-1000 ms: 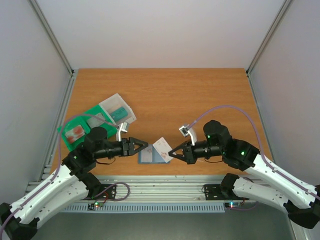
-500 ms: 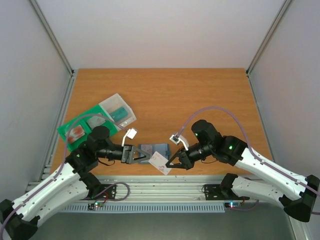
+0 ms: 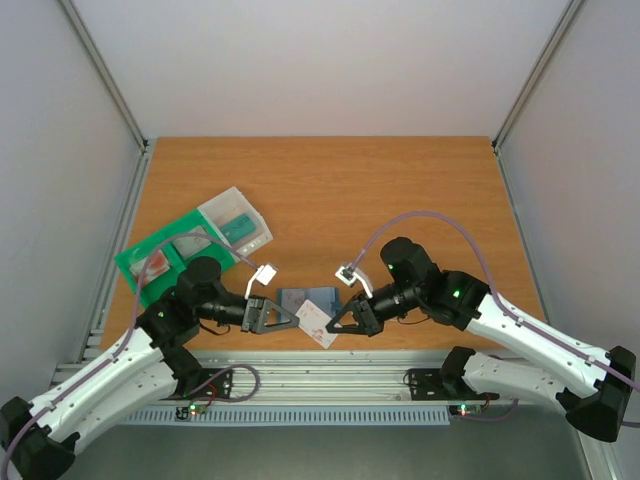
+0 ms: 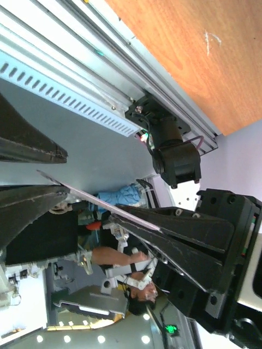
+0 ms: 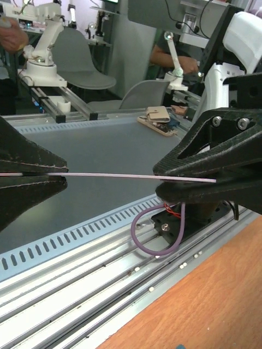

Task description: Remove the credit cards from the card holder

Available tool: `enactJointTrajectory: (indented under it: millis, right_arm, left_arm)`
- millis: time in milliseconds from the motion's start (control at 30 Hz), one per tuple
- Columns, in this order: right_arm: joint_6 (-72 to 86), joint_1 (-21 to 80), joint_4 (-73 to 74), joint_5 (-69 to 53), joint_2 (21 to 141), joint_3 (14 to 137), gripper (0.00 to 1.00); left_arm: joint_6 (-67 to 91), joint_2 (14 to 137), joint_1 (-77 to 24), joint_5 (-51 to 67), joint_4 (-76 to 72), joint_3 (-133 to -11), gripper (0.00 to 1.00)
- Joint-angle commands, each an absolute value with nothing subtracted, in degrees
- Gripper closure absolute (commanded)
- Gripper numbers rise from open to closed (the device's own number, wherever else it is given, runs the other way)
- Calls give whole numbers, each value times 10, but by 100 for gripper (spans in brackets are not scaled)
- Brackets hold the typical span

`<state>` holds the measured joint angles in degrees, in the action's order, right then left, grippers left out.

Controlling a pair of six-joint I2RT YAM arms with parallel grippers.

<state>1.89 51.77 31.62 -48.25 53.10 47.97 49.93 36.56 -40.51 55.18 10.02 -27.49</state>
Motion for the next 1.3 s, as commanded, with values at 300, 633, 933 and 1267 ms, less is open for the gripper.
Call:
enactJointTrajectory:
  millis: [300,633,933,1267]
  right_arm:
    - [33,520,310,-444,528,472,93]
    - [38,521,346,-348,512,484,37]
    - [43,520,403,-218,476,516,1]
    - [73,521,455,-92,420,517,1]
  left_arm:
    - [498,369,-406,541,50,-261,100]
    - [477,366,-406,489,105,-286,99]
    - [463,401,-399,424,131,-311,99]
    - [452,463,-329,388,142,-335,100]
